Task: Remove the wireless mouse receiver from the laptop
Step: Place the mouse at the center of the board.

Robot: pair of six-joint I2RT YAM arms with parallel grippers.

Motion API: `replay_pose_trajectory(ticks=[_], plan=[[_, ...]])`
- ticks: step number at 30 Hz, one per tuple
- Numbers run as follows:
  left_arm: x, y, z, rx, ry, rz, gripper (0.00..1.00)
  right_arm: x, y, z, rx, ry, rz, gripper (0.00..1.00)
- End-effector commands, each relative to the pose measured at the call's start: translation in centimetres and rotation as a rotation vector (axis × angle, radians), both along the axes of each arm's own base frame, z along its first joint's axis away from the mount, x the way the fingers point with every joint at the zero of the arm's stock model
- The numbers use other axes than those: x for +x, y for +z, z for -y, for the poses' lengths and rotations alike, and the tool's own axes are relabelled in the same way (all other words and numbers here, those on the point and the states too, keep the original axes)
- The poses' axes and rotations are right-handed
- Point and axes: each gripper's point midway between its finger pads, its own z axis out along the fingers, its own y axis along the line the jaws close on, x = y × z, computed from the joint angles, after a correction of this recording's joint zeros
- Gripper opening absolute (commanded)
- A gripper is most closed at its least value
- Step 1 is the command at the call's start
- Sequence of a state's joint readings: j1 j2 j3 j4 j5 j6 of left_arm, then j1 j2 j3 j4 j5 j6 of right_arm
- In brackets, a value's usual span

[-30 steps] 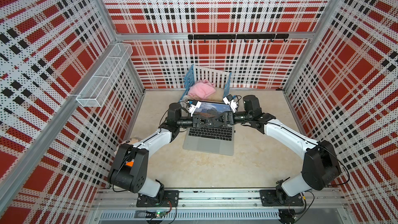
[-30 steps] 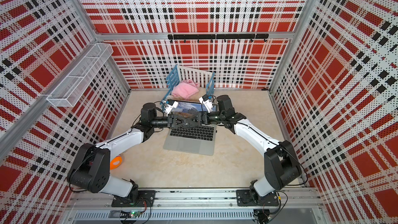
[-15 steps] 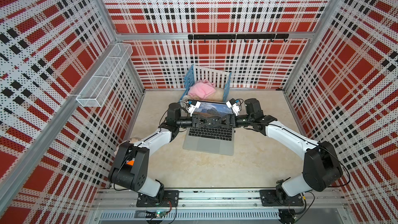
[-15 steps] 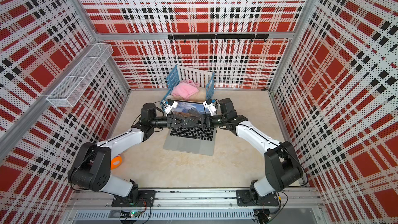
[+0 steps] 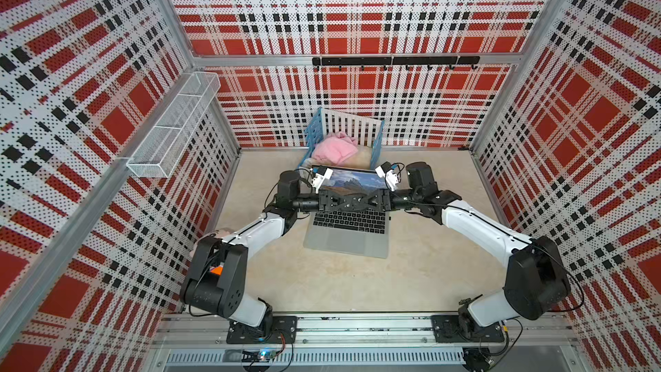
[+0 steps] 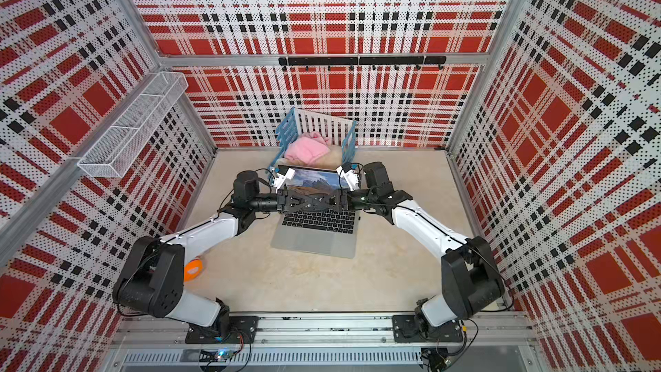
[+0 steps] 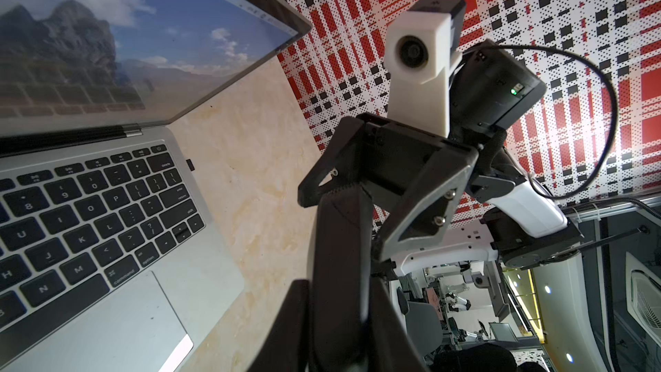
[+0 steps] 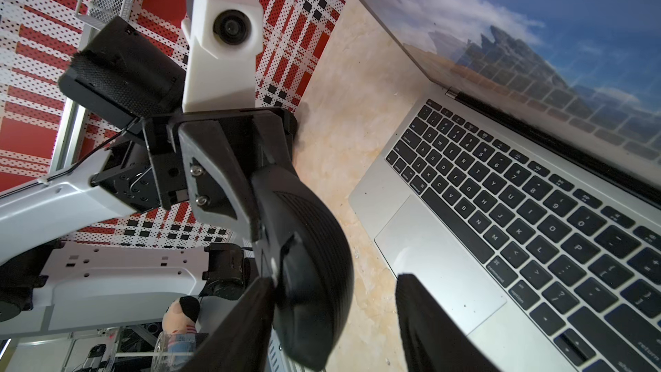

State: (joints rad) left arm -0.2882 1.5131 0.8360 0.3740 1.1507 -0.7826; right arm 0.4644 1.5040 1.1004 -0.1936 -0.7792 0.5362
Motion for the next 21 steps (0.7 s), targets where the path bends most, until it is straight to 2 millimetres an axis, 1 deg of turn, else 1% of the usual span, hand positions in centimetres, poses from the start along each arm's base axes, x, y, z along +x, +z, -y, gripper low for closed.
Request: replay_pose_trajectory(ticks=[1, 4, 9, 13, 19, 21], plan=[[-0.39, 0.23, 0.16, -0.013, -0.031, 0.034, 0.0, 0.26, 1.41, 0.34, -0.005, -0.02, 0.041, 0.56], [-0.39, 0.04, 0.19, -0.011, -0.03, 0.03, 0.0, 0.28, 1.55, 0.38, -0.005, -0.023, 0.044, 0.5], [-0.31, 0.0, 0.06, -0.011, -0.027, 0.03, 0.0, 0.26, 1.9, 0.42, -0.004, -0.025, 0.052, 0.49], [-0.21, 0.01, -0.05, -0.01, -0.022, 0.031, 0.0, 0.21, 1.94, 0.47, -0.004, -0.024, 0.054, 0.44], [-0.09, -0.29, -0.14, -0.007, -0.018, 0.026, 0.0, 0.11, 2.24, 0.53, 0.002, -0.026, 0.061, 0.43], [0.0, -0.4, -0.24, -0.006, -0.014, 0.023, 0.0, 0.07, 2.29, 0.54, 0.001, -0.027, 0.062, 0.41]])
